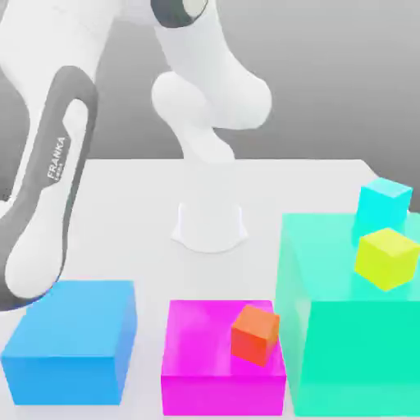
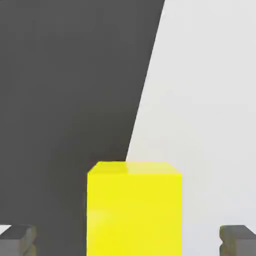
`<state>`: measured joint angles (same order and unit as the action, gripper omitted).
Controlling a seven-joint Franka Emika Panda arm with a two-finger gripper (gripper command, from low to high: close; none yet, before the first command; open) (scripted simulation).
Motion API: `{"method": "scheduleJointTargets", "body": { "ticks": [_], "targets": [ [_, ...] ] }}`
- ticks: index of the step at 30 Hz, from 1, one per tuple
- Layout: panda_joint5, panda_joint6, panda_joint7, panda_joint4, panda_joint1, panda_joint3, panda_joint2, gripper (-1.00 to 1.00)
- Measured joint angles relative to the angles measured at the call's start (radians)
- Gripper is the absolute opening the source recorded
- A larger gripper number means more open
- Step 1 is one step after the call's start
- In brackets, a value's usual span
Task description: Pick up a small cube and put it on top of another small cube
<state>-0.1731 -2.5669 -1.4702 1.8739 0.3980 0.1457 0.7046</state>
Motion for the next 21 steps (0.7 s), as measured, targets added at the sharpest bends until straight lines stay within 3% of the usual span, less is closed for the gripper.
{"method": "scheduleJointTargets", "body": {
  "ticks": [6,10,21],
  "targets": [
    [-0.005,-0.010,0.004,-0.003,0.001,-0.002,0.011,-1.00],
    [0.012,0.066,-0.008,0.022,-0.014,0.019,-0.088,-1.00],
    [-0.037,0.152,-0.254,0.315,-0.214,-0.098,-0.501,-1.00]
  ]
}}
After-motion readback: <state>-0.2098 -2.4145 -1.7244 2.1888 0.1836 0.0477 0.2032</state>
